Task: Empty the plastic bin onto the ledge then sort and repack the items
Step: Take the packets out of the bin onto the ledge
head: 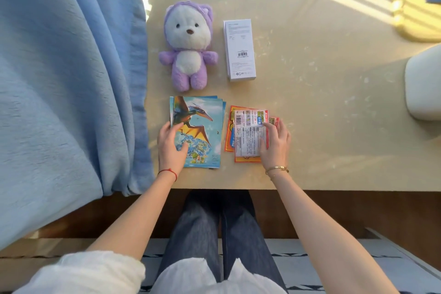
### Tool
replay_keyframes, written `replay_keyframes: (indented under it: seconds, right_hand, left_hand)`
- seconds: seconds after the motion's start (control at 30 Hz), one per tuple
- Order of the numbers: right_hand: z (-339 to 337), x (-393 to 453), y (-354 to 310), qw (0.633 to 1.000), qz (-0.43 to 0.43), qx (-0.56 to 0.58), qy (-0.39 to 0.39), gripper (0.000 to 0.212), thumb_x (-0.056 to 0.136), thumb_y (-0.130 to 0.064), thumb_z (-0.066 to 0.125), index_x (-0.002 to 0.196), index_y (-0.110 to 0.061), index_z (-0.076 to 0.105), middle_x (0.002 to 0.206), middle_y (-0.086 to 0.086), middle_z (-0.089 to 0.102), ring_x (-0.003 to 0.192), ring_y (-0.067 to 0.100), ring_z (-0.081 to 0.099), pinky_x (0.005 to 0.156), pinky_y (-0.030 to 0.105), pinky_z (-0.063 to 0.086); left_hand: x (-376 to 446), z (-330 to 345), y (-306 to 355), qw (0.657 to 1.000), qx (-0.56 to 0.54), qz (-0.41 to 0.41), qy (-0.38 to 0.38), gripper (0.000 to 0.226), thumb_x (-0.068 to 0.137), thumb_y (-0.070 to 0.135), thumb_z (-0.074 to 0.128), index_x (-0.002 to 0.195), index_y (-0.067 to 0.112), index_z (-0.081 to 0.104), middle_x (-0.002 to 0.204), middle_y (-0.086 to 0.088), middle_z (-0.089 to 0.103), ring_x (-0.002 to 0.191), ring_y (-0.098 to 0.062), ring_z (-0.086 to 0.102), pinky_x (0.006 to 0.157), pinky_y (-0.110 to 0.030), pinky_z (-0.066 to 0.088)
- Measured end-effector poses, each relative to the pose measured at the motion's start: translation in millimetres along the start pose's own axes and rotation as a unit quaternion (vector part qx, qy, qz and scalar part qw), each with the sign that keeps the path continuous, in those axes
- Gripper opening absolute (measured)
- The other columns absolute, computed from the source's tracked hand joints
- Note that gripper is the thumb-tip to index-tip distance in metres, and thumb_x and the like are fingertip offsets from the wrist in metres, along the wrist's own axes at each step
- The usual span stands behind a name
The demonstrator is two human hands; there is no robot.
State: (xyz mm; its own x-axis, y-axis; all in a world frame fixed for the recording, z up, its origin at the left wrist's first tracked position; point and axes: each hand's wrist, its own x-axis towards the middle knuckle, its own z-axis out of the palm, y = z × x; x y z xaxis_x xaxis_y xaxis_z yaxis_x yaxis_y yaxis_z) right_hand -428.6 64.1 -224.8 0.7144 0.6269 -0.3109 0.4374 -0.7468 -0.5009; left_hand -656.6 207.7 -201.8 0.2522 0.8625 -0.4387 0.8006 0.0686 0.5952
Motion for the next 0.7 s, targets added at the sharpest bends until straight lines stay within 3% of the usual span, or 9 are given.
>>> replay_keyframes:
  seconds: [0.07, 0.13, 0.23, 0.4, 0.7]
  right_hand:
    - [-10, -3, -2, 1.000, 0.007, -0.007, 0.012, 0.040, 0.090, -0.013, 0.062, 0.128, -0.023, 0.056, 0.153, 0.012, 0.034, 0.142, 0.032, 0.026, 0.113, 0.044, 0.029]
    - [-26, -11, -7, 1.000, -0.017, -0.004, 0.020, 0.036, 0.092, -0.018, 0.061, 0.127, -0.021, 0.056, 0.147, 0.009, 0.044, 0.137, 0.030, 0.034, 0.112, 0.047, 0.034]
    - [-61, -31, -18, 0.997, -0.071, 0.015, 0.034, 0.034, 0.093, -0.019, 0.060, 0.127, -0.015, 0.056, 0.133, 0.007, 0.056, 0.128, 0.025, 0.045, 0.106, 0.047, 0.042]
    - [-122, -74, -33, 0.989, -0.125, -0.025, 0.078, 0.038, 0.094, -0.029, 0.053, 0.125, -0.009, 0.059, 0.124, 0.008, 0.062, 0.122, 0.027, 0.051, 0.104, 0.043, 0.043]
    - [-195, -152, -32, 0.977, -0.120, -0.050, 0.168, 0.035, 0.090, -0.018, 0.065, 0.124, -0.008, 0.060, 0.121, 0.008, 0.063, 0.120, 0.027, 0.052, 0.105, 0.041, 0.043]
  left_hand:
    - [-4, -9, 0, 1.000, 0.013, 0.010, 0.015, 0.049, 0.085, 0.003, 0.066, 0.132, 0.017, 0.056, 0.148, -0.012, 0.039, 0.138, -0.024, 0.035, 0.113, -0.032, 0.027]
    - [-10, -24, 4, 0.999, 0.015, 0.048, 0.017, 0.047, 0.086, 0.006, 0.066, 0.131, 0.015, 0.056, 0.137, -0.009, 0.052, 0.128, -0.023, 0.047, 0.110, -0.036, 0.037]
    - [-25, -56, 20, 0.994, 0.028, 0.103, -0.006, 0.041, 0.089, 0.014, 0.065, 0.129, 0.017, 0.056, 0.124, -0.002, 0.063, 0.114, -0.019, 0.058, 0.096, -0.029, 0.044]
    - [-63, -106, 62, 0.976, 0.099, 0.194, 0.002, 0.036, 0.092, 0.020, 0.062, 0.127, 0.020, 0.058, 0.122, -0.003, 0.064, 0.112, -0.021, 0.057, 0.094, -0.038, 0.048]
    - [-108, -152, 124, 0.929, 0.153, 0.335, 0.033, 0.035, 0.088, 0.016, 0.066, 0.123, 0.016, 0.061, 0.114, -0.004, 0.066, 0.108, -0.024, 0.060, 0.092, -0.041, 0.049]
